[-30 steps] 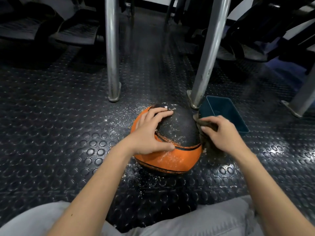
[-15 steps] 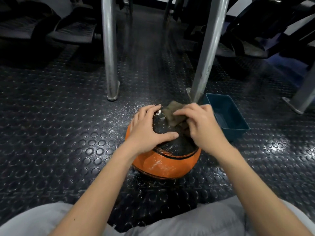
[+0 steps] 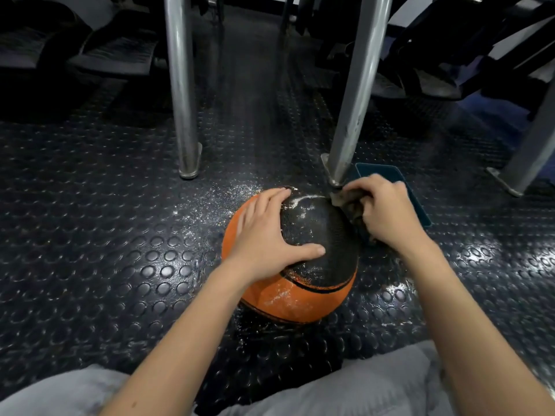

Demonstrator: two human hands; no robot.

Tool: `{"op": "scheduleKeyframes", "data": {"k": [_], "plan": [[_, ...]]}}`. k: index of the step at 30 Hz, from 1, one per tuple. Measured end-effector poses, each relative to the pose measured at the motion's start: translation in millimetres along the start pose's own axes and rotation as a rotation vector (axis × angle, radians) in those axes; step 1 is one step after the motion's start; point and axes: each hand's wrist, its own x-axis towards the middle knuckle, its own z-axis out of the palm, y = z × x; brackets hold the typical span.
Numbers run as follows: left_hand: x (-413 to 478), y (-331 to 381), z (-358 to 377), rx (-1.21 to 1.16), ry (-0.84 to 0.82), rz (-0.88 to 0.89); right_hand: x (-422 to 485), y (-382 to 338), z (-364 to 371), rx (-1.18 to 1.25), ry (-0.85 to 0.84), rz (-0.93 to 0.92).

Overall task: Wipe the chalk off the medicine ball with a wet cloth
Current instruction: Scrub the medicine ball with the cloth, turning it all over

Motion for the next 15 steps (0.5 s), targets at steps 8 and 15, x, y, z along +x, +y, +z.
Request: {"op": "scheduleKeyframes", "data": {"k": [8, 15], "plan": [[-1, -4, -3, -0.016, 0.021, -0.042, 0, -14, 18, 0.015, -0.111, -0.020], [-1, -4, -3, -0.009, 0.051, -0.028, -10, -45, 1, 0.259, 0.021, -0.243]]}}
